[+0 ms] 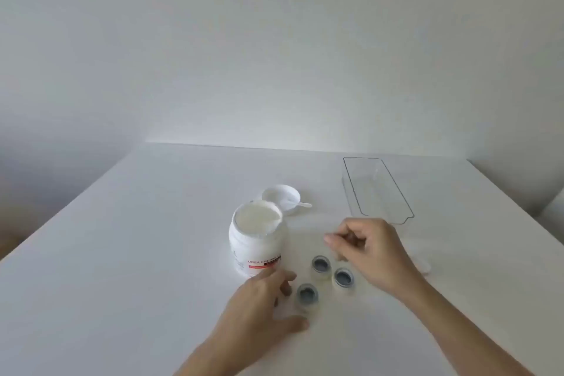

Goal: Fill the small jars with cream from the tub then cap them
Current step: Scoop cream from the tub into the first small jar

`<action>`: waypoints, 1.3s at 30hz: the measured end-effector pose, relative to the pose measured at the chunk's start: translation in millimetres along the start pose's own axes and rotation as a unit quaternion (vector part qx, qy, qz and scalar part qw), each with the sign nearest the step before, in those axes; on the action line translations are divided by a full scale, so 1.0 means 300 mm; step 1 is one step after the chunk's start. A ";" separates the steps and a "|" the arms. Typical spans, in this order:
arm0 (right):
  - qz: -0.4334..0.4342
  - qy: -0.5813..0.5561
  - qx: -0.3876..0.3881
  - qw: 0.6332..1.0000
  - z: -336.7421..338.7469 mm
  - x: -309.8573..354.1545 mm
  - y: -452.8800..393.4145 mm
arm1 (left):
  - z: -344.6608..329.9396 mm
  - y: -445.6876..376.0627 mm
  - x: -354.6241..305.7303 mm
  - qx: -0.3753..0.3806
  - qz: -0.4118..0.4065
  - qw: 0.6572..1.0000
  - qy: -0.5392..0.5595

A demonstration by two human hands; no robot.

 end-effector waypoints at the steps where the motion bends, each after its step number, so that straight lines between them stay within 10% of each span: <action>1: 0.005 0.019 -0.013 1.000 -0.012 0.004 -0.033 | -0.002 -0.008 -0.006 0.002 0.000 1.000 -0.008; 11: -0.092 0.130 -0.015 0.987 -0.150 -0.047 -0.321 | -0.015 -0.001 -0.029 -0.072 -0.032 0.996 -0.044; 17: -0.150 -0.003 -0.010 0.989 -0.180 -0.067 -0.364 | -0.010 0.009 -0.033 -0.104 -0.054 0.993 -0.019; 26: -0.088 -0.111 -0.066 0.988 -0.130 -0.055 -0.344 | 0.056 0.048 -0.025 -0.237 -0.038 0.930 0.277; 39: 0.084 -0.145 -0.048 0.985 0.002 0.174 -0.208 | 0.118 0.071 -0.029 -0.293 -0.079 0.856 0.418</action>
Point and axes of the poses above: each hand's wrist, its own y-axis away from the middle knuckle, its own z-axis out of the back of the hand, x = y × z, the point moved 5 cm from there along -y, towards the middle knuckle, and after that the axes turned 14 degrees about -z, right-handed, at the moved point
